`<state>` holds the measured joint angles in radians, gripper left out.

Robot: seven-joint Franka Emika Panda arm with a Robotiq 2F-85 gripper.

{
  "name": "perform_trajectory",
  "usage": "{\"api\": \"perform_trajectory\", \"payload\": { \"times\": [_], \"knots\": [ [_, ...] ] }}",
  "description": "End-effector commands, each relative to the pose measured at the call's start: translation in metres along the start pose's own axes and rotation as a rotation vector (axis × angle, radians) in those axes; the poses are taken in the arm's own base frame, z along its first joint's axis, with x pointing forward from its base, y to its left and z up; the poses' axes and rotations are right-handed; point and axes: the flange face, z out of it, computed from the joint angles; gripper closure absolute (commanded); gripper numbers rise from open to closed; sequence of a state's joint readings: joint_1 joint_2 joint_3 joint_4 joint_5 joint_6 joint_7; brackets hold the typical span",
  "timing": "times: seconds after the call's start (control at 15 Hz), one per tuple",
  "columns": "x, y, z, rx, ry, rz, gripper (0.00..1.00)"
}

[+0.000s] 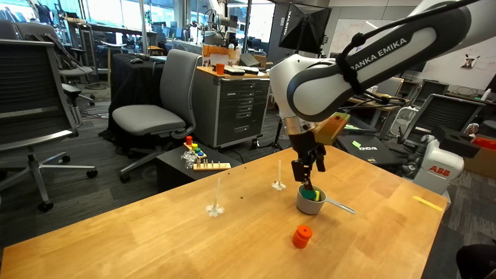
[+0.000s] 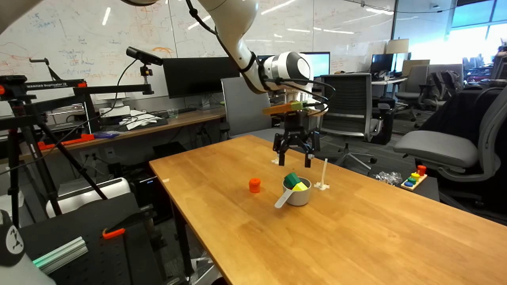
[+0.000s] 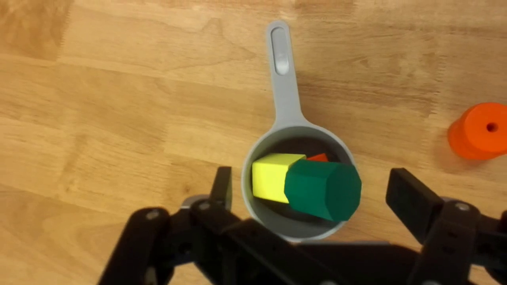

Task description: Put the blocks in the gray pot except the last bottom block

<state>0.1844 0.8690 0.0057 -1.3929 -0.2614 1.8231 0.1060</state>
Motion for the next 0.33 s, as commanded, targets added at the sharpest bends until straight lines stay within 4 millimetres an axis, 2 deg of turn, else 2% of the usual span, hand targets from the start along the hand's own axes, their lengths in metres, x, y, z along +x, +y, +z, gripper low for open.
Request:
{"api": "perform_trajectory", "payload": {
  "times": [0.0,0.07,0.13,0.27],
  "knots": [
    [-0.009,-0.009,-0.018,0.018,-0.017,0.022,0.00],
    [-0.013,-0.013,-0.023,0.023,-0.018,0.039,0.00],
    [-0.002,-0.006,-0.005,0.009,-0.006,0.009,0.00],
    [-0.004,-0.012,-0.012,0.010,-0.006,0.018,0.01]
  ]
}}
